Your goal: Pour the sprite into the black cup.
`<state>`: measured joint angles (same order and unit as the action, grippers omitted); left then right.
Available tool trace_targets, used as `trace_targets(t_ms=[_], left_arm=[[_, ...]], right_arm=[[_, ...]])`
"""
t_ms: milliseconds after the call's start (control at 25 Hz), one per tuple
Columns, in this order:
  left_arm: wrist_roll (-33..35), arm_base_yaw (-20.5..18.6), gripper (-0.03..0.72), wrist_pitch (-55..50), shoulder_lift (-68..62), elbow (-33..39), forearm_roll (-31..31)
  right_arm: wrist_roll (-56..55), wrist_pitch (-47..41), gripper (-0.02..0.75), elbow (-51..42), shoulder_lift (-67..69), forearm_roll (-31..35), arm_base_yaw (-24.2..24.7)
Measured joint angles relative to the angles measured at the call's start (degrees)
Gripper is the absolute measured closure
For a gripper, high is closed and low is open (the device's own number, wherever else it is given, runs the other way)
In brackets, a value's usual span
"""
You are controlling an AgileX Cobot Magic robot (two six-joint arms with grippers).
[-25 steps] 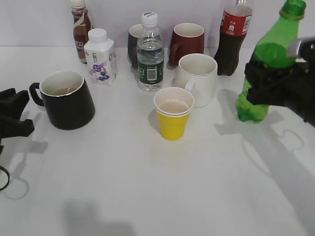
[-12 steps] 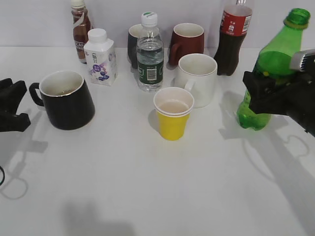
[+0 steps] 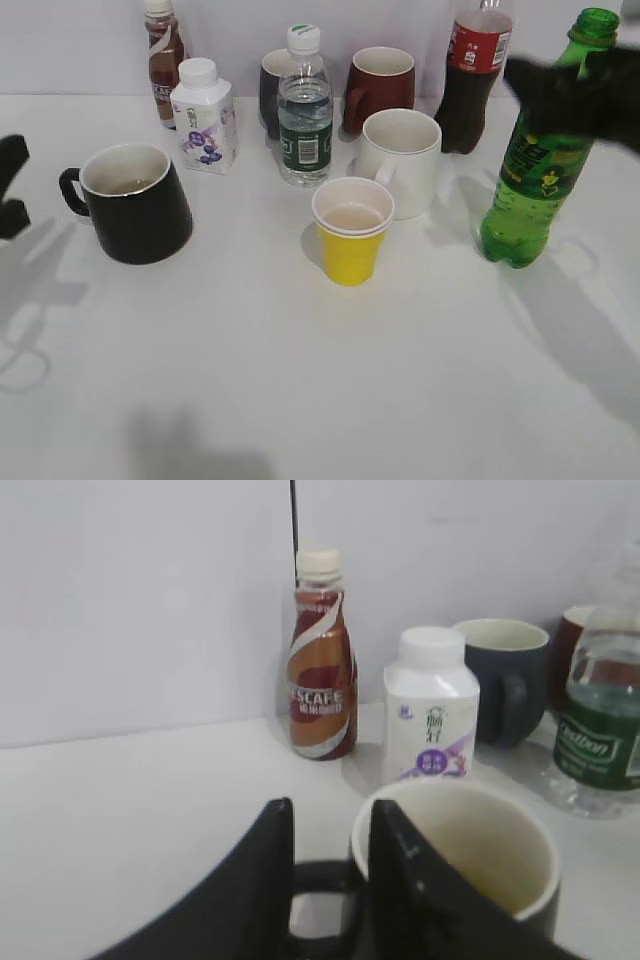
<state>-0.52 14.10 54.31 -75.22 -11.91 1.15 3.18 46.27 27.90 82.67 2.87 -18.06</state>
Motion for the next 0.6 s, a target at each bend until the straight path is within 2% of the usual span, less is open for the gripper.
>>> trace_targets(t_ms=[120,320,440,600], left_arm=[[0.0,0.0,0.475,-16.27,9.92,-4.25,0.0],[0.0,0.0,0.462,-55.09,27.54,-18.29,-0.19],[0.0,0.0,0.409,-69.45,37.62,-23.52,-0.47],[0.0,0.0,0.322,-85.52,48.82,-26.32,-1.15]], right_arm=[[0.85,-14.49,0.087,7.97,-7.63,0.0,0.0],[1.35,-37.1,0.097,18.99,-20.71,-0.88,0.0],[1.43,-49.89,0.104,21.52,-26.95,-2.26,0.0],[1.47,-65.07,0.119,21.71,-36.03,-2.5,0.0]])
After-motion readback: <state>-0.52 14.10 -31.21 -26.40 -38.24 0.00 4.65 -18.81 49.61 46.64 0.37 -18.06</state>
